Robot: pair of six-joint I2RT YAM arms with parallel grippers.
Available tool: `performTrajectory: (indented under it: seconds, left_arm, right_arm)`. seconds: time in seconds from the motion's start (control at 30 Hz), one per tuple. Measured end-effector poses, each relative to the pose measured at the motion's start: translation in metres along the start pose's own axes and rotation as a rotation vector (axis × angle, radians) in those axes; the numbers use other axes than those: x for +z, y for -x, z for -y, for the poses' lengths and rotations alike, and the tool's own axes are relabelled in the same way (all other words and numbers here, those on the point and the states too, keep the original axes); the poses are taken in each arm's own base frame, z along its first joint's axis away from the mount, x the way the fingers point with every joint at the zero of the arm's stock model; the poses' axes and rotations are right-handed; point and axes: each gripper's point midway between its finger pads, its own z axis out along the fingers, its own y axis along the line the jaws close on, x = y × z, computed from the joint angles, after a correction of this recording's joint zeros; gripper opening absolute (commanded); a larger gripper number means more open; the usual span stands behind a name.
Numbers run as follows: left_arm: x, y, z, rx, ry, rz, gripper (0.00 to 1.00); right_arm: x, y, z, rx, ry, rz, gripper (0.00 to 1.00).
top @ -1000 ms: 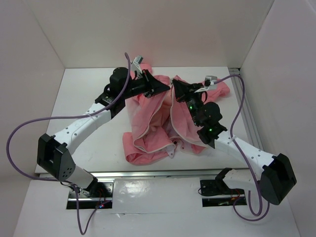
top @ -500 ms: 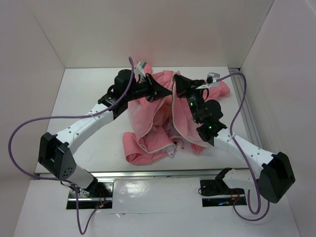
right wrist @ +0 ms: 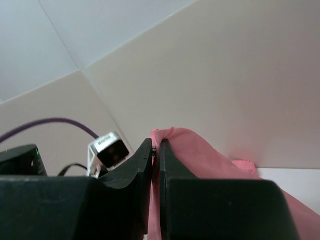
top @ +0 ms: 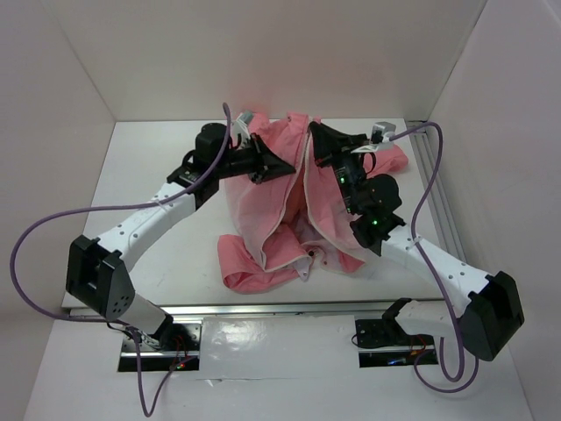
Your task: Zip up the jacket
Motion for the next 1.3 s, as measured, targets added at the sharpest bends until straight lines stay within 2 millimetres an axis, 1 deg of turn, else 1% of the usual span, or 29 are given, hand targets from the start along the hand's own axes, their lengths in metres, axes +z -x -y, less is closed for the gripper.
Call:
performTrajectory:
  seconds: [0.03, 0.07, 0.1, 0.13, 0.17, 0.23, 0.33, 0.4, 0.47, 0.57, 0.63, 0.8, 0.97, 1.0, 1.07, 1.17, 1.3]
  left_arm:
    - [-0.004, 0.006, 0.002, 0.016, -0.01, 0.006, 0.06]
    - [-0.008, 0.012, 0.006, 0.031, -0.025, 0.009, 0.2]
    - [-0.012, 0.02, 0.01, 0.058, -0.038, 0.019, 0.29]
    - [-0.016, 0.026, 0.017, 0.081, -0.058, 0.026, 0.34]
    - [-0.019, 0.031, 0.024, 0.112, -0.078, 0.032, 0.37]
    - [-0.025, 0.036, 0.046, 0.185, -0.13, 0.027, 0.47]
    - [-0.035, 0.043, 0.086, 0.319, -0.23, 0.027, 0.47]
    - [-0.041, 0.044, 0.107, 0.38, -0.298, 0.024, 0.47]
    - [-0.045, 0.041, 0.117, 0.417, -0.347, 0.009, 0.49]
    - [-0.041, 0.038, 0.118, 0.441, -0.392, -0.032, 0.54]
    - [-0.034, 0.036, 0.11, 0.432, -0.391, -0.059, 0.61]
    - [-0.021, 0.035, 0.092, 0.393, -0.379, -0.1, 0.61]
    - [-0.018, 0.035, 0.094, 0.383, -0.415, -0.11, 0.61]
    - [-0.017, 0.036, 0.095, 0.379, -0.424, -0.112, 0.59]
    - [-0.015, 0.037, 0.096, 0.376, -0.442, -0.113, 0.59]
    - [-0.011, 0.038, 0.094, 0.365, -0.454, -0.118, 0.57]
    - [-0.006, 0.038, 0.093, 0.353, -0.468, -0.123, 0.57]
  right_arm:
    - [0.0, -0.001, -0.001, -0.001, 0.004, -0.004, 0.0]
    - [-0.001, -0.001, -0.001, -0.002, 0.008, -0.007, 0.0]
    - [-0.001, -0.001, -0.002, -0.002, 0.012, -0.009, 0.0]
    - [-0.001, 0.0, -0.003, -0.002, 0.017, -0.011, 0.0]
    - [-0.002, 0.0, -0.004, -0.002, 0.021, -0.014, 0.0]
    - [-0.003, 0.002, -0.007, -0.002, 0.034, -0.017, 0.0]
    - [-0.005, 0.005, -0.011, -0.001, 0.051, -0.018, 0.0]
    - [-0.006, 0.007, -0.012, 0.0, 0.059, -0.019, 0.0]
    - [-0.007, 0.007, -0.013, -0.001, 0.064, -0.022, 0.0]
    - [-0.007, 0.006, -0.014, -0.002, 0.066, -0.026, 0.0]
    - [-0.007, 0.005, -0.013, -0.003, 0.065, -0.03, 0.0]
    - [-0.008, 0.004, -0.013, -0.004, 0.065, -0.035, 0.0]
    - [-0.008, 0.004, -0.013, -0.006, 0.065, -0.037, 0.0]
    - [-0.008, 0.004, -0.013, -0.007, 0.065, -0.037, 0.0]
    - [-0.008, 0.004, -0.013, -0.007, 0.065, -0.037, 0.0]
    - [-0.008, 0.003, -0.013, -0.008, 0.064, -0.038, 0.0]
    - [-0.008, 0.003, -0.013, -0.008, 0.063, -0.04, 0.0]
